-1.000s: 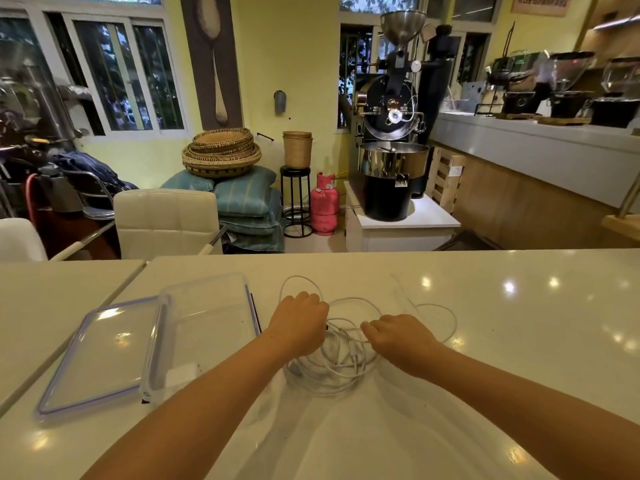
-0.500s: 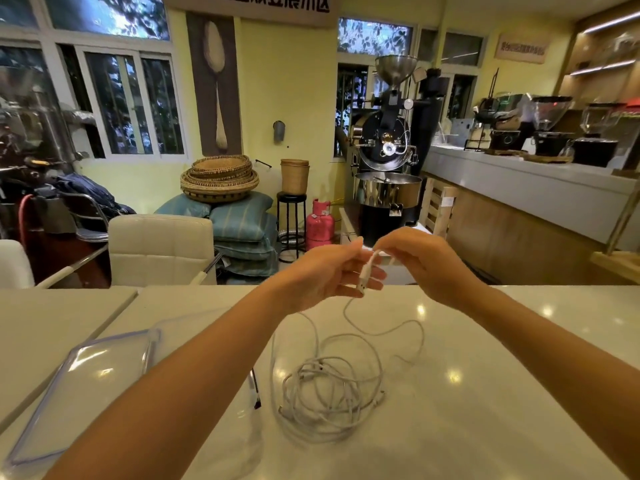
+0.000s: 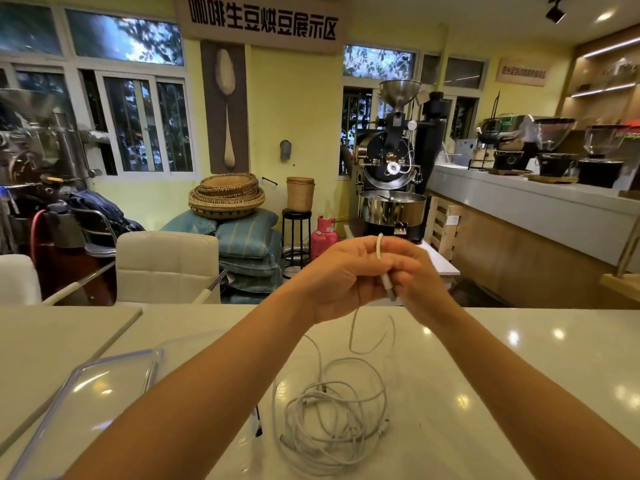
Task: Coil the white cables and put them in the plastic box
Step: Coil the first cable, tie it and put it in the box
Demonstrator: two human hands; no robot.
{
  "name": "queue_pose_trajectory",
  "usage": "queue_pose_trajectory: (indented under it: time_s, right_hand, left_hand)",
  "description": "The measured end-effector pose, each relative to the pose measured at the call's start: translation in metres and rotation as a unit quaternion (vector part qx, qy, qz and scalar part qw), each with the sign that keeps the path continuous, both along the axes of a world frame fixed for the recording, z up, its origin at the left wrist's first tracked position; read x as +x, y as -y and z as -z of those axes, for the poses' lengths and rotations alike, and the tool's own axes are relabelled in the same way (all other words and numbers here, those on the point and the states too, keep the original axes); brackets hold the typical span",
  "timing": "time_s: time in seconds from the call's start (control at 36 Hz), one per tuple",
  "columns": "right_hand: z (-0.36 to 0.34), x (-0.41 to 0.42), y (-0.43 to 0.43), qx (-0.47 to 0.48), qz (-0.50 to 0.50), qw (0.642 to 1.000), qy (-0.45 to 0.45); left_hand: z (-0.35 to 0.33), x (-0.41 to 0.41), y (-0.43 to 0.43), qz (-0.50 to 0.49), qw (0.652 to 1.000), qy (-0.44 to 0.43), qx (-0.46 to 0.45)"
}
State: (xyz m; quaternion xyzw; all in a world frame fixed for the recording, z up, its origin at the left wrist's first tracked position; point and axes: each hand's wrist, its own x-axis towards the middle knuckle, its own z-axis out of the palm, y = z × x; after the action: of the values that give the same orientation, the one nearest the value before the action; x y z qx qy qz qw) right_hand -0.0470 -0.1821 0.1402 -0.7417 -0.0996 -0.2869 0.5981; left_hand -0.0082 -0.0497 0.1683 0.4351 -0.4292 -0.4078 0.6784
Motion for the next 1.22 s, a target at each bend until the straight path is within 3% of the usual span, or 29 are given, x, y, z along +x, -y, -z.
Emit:
queue_pose_trajectory:
  time_s: [0.14,0.19,0.33,0.42,0.53,0.69,0.83,0.94,1.06,1.22]
  right_hand:
    - [0.026,0.013,-0.029,0.050,0.022,0.997,-0.052]
    - [0.031,0.012,-0.036,-0.036,0.051,0.996,-0.071]
    - [0.035,0.003,-0.052,0.039,-0.062,0.981,-0.177]
    - [0.033,-0.005,-0.056,0.033,-0.084,0.970,-0.226]
    - [0.024,-0.014,-0.054,-0.056,-0.056,0.965,-0.251]
    - [0.002,-0.027,-0.038,-0.278,0.016,0.943,-0.183]
    - [-0.031,-0.034,-0.026,-0.359,0.057,0.923,-0.129]
    - [-0.056,-0.030,-0.015,-0.390,0.073,0.915,-0.076]
    - [-0.075,-0.020,-0.002,-0.356,0.085,0.930,-0.040]
    - [-0.075,-0.004,0.014,-0.234,0.064,0.969,-0.041]
  left_hand:
    - [-0.006,-0.006,0.007,-0.037,0.998,0.047,-0.014]
    - [-0.007,-0.005,0.008,-0.075,0.995,0.066,-0.019]
    - [-0.012,0.007,0.004,-0.151,0.985,0.080,0.007]
    - [-0.008,0.017,0.002,-0.227,0.959,0.162,0.051]
    - [-0.001,0.030,-0.004,-0.280,0.911,0.288,0.089]
    - [0.003,0.034,-0.008,-0.279,0.871,0.387,0.118]
    - [0.014,0.031,-0.009,-0.288,0.863,0.384,0.157]
    - [0.019,0.016,-0.005,-0.270,0.893,0.335,0.131]
    - [0.019,0.003,-0.003,-0.250,0.928,0.261,0.084]
    - [0.021,-0.006,-0.002,-0.235,0.948,0.213,0.024]
